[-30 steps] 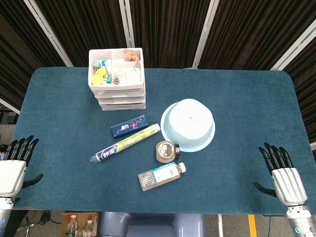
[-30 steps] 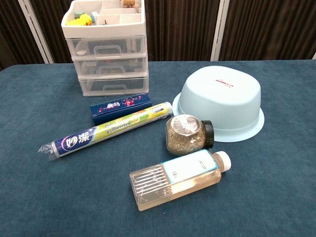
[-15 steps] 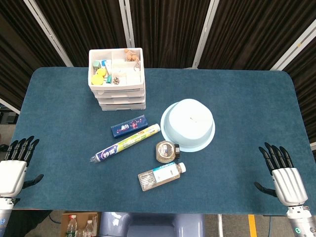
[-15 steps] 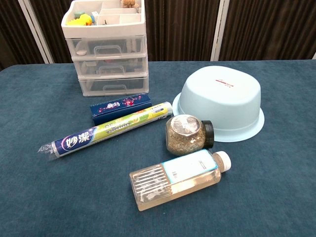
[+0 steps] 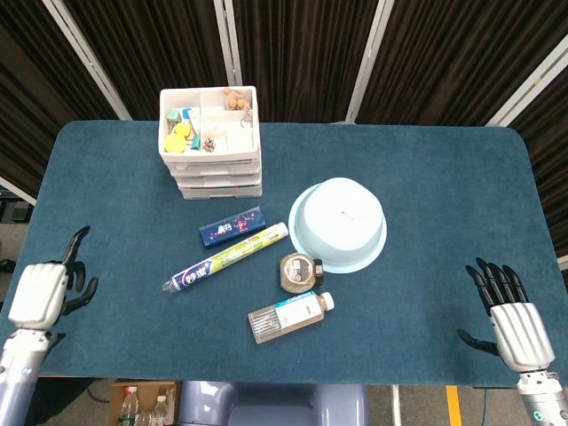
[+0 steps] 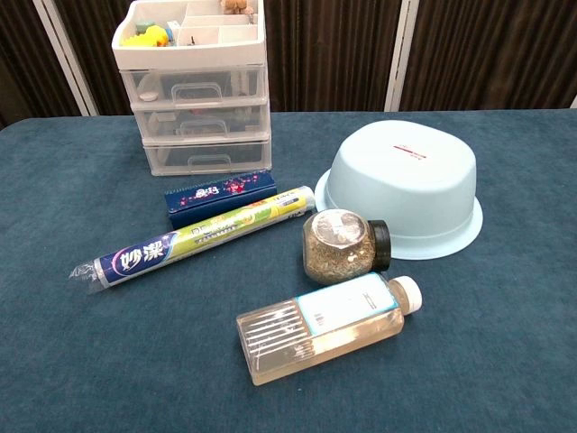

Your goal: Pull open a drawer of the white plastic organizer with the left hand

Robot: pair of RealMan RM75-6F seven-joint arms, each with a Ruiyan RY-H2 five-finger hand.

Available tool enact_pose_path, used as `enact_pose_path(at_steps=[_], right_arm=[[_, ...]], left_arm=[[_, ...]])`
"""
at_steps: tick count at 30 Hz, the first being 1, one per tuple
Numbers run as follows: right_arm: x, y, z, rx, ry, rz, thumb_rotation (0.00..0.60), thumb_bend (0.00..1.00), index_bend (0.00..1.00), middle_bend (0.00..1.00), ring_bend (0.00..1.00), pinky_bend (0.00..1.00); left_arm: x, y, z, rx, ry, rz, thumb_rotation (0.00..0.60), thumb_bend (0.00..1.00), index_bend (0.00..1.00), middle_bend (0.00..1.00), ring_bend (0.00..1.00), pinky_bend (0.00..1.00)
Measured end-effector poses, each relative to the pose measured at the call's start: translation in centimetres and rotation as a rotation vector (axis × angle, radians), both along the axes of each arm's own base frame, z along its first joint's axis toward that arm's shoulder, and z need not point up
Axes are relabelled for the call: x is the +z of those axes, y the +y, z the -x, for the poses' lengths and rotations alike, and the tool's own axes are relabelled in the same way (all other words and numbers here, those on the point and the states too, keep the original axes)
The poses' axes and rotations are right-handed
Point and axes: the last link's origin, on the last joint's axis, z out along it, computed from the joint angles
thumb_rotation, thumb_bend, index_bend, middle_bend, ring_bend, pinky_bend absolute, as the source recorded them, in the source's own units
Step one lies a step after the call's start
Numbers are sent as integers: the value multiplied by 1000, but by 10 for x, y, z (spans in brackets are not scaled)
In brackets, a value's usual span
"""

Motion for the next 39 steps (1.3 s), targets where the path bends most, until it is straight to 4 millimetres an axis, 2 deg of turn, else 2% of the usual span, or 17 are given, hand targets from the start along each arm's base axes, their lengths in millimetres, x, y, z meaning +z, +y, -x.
enact_pose_path(at_steps=[5, 8, 11, 15, 18, 27, 39], right_arm=[[1, -1, 0, -6, -10, -4, 600, 124, 0, 0, 0, 0], [2, -1, 0, -8, -19, -2, 600, 123, 0, 0, 0, 0], [4, -2, 0, -7, -30, 0, 600, 124, 0, 0, 0, 0], [6, -3, 0, -6, -44, 1, 600, 124, 0, 0, 0, 0], [7, -3, 0, -8, -53, -2, 600, 124, 0, 0, 0, 0], [7, -6, 0, -32, -81, -16, 600, 124, 0, 0, 0, 0], [8, -6, -3, -31, -97, -27, 600, 123, 0, 0, 0, 0]], left_arm=[[-16, 37, -19, 88, -161, 42, 600, 588, 92, 1000, 971, 886], [-29, 61, -34, 155, -285, 87, 600, 601, 97, 1000, 978, 890], [-46, 84, -54, 208, -408, 145, 600, 603, 99, 1000, 979, 890], [-74, 115, -92, 238, -548, 220, 600, 605, 103, 1000, 980, 891], [-87, 133, -107, 250, -594, 237, 600, 605, 105, 1000, 980, 891], [-116, 171, -132, 301, -680, 269, 600, 607, 113, 1000, 980, 891], [-137, 195, -146, 336, -707, 267, 600, 606, 113, 1000, 980, 891]])
